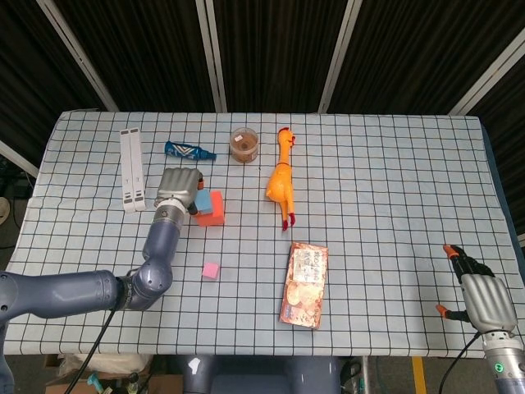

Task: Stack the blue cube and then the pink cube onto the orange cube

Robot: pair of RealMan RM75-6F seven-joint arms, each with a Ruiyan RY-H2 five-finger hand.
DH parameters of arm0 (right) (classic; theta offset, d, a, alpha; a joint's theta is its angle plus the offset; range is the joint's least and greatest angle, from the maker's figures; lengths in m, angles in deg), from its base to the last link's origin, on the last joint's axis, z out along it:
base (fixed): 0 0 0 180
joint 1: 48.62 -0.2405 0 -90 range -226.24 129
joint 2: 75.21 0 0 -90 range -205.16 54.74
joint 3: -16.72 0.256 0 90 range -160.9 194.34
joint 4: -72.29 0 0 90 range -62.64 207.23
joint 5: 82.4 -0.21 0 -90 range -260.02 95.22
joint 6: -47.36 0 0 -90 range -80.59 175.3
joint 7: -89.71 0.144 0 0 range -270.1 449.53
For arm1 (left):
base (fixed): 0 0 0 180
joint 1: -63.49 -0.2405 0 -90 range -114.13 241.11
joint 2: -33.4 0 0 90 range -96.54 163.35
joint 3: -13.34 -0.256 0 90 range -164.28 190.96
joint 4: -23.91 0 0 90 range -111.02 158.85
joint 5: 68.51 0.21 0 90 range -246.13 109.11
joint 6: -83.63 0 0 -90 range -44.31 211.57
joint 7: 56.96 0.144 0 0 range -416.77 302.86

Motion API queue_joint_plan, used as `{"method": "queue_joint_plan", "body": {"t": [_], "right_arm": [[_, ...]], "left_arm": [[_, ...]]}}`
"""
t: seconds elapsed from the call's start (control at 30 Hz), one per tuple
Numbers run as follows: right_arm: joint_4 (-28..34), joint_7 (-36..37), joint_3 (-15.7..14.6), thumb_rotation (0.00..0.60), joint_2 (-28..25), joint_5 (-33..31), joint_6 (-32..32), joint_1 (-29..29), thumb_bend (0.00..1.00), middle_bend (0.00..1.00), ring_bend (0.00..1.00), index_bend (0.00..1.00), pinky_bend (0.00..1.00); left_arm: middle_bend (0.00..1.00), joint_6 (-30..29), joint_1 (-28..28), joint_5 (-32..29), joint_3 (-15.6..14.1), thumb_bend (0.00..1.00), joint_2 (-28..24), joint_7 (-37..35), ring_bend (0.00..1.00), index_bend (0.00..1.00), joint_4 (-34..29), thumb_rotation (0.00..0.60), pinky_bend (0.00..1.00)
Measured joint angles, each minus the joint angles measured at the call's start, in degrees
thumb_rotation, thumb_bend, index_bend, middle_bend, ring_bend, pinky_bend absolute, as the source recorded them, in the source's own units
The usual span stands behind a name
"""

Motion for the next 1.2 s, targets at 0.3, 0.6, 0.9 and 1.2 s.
{"method": "queue_joint_plan", "body": {"t": [0.3,0.6,0.9,1.2], "right_arm": [[-0.1,0.0,0.0,0.600,0.0,-0.2,0.0,0.0,0.13,0.09,0.19,0.05,0.24],[-0.1,-0.1,0.0,0.600,0.0,-0.3,0.1,-0.1,0.13,0.09,0.19,0.05,0.24],[-0.2,-0.1,0.1,0.600,0.0,-0.4,0.1,-0.1,0.13,0.09,0.19,0.05,0.24],[-0.2,-0.2,0.1,0.600,0.1,-0.6,0.2,-0.1,0.13,0.09,0.19,0.05,0.24]], "left_arm": [[0.92,0.5,0.2,0.0,-0.1,0.48,0.7,-0.2,0.74,0.50,1.0,0.600,0.83],[0.92,0.6,0.5,-0.2,0.0,0.48,0.8,-0.3,0.74,0.50,1.3,0.600,0.83],[0.92,1.0,0.8,-0.5,-0.1,0.48,1.0,0.1,0.74,0.50,1.7,0.600,0.83],[0.92,1.2,1.0,-0.6,-0.3,0.48,1.4,0.2,0.74,0.50,2.3,0.600,0.83]]}}
